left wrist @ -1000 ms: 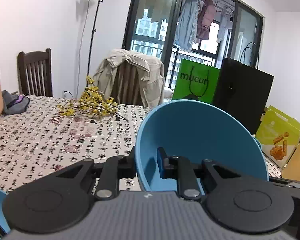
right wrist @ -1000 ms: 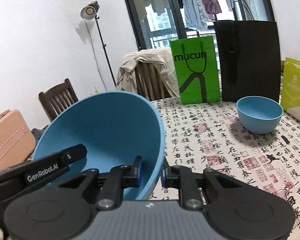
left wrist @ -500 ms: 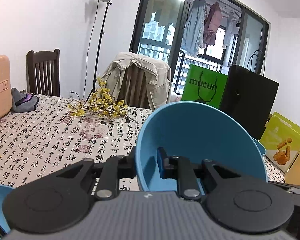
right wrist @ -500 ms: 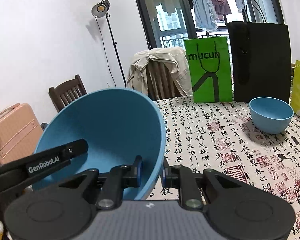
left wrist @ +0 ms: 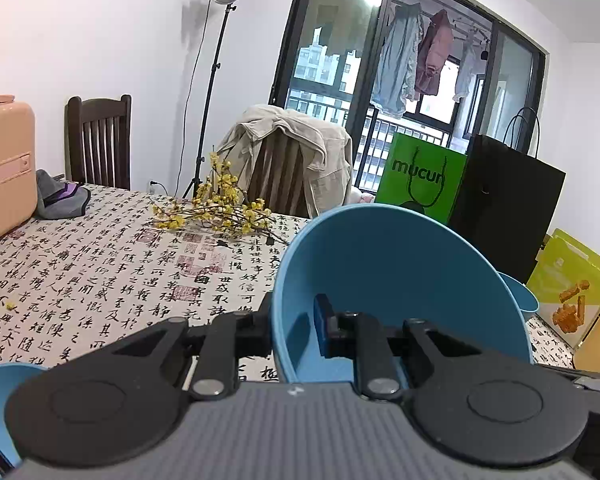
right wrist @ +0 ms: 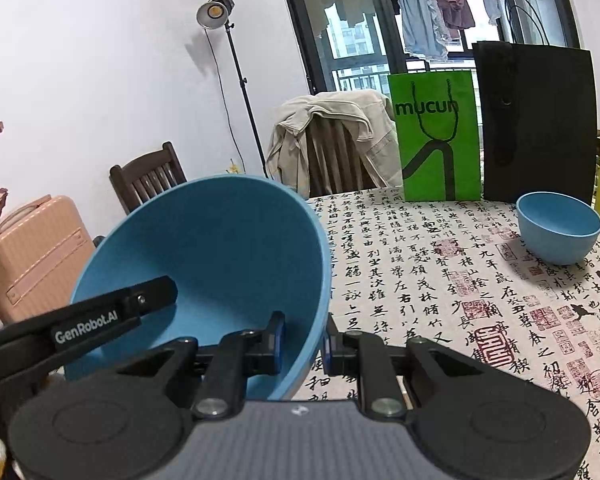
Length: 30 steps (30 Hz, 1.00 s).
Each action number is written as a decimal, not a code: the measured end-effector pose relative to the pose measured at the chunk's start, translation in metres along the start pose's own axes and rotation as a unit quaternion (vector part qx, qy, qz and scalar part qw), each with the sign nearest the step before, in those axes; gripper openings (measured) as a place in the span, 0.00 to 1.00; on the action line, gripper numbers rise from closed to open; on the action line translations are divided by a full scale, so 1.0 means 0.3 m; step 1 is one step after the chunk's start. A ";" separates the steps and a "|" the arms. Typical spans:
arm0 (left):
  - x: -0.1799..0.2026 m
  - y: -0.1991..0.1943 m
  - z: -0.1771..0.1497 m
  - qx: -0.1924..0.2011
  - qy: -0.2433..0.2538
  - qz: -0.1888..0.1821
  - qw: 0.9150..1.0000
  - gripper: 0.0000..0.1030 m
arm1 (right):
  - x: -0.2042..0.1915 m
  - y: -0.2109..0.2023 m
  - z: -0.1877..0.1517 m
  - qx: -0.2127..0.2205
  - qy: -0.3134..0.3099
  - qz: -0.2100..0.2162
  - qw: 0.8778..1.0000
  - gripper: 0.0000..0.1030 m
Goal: Organize plates and bowls
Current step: 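Carry the blue bowl away from the green bag with both grippers, then carry the blue bowl toward the pink vase and suitcase with both grippers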
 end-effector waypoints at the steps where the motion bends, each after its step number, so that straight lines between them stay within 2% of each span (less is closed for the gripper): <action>1: -0.006 -0.004 -0.001 0.000 -0.002 0.001 1.000 0.19 | -0.005 -0.001 -0.002 0.000 -0.001 0.002 1.000 0.17; 30: -0.188 -0.145 -0.031 0.012 -0.023 0.061 0.998 0.19 | -0.220 -0.028 -0.043 -0.001 -0.025 0.062 0.998 0.17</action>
Point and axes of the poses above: each gripper's, at about its wrist camera, not at the fingertips, and y roughly the way its jaws point, x to its right, z to its top, the point moved 10 cm from there along y, roughly the way its jaws point, and after that the axes turned 10 degrees about -z, right-handed, at the moved point
